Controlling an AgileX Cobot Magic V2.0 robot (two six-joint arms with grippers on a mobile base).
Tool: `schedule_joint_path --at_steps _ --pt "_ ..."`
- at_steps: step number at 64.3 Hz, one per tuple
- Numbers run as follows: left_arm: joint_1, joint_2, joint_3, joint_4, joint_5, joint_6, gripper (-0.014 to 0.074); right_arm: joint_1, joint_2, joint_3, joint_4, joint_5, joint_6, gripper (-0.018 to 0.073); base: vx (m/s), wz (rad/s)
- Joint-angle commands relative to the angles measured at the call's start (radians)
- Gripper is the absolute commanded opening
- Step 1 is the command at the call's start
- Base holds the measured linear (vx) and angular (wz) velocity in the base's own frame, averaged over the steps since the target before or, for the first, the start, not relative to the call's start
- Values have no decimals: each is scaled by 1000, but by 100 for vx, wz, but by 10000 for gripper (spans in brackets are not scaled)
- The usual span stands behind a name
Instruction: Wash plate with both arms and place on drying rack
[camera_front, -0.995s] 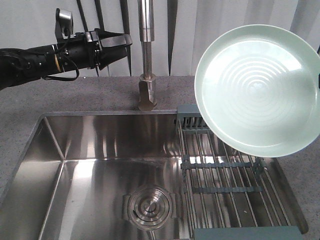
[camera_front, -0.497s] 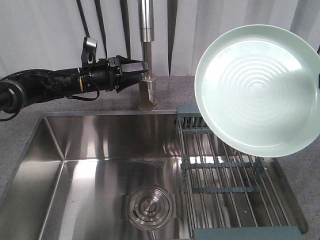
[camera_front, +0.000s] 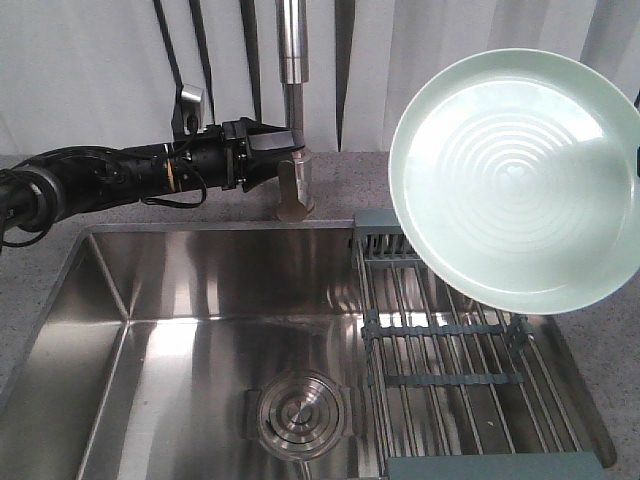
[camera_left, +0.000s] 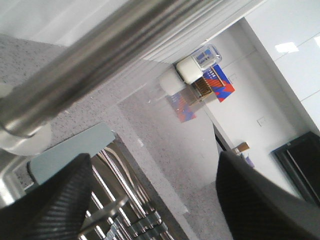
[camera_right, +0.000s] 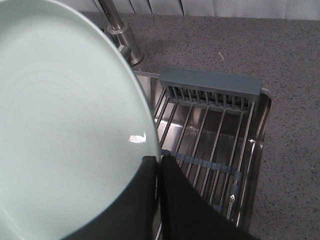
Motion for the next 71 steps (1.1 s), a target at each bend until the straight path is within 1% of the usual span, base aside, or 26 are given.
schedule_joint_path --at_steps 1,15,34,47,54,64,71 --pt "-9 -64 -30 -72 -66 -7 507 -6 -16 -23 57 -38 -4 -6 0 0" --pt "-13 -64 -29 -67 -121 -7 507 -6 -16 -23 57 -39 -4 -6 0 0" --pt "-13 -64 -29 11 -179 -8 507 -6 -16 -23 57 -39 -4 -6 0 0" --pt "-13 -64 -29 12 -243 -8 507 -6 -16 -23 57 -39 -4 -6 0 0" --pt "-13 -64 -29 36 -243 -8 507 -6 -16 -23 57 -39 -4 -6 0 0" --pt "-13 -64 -29 91 -243 -8 507 -6 -16 -23 57 -39 -4 -6 0 0" --pt "-13 -64 -29 97 -243 -8 507 -6 -16 -23 57 -39 -4 -6 0 0"
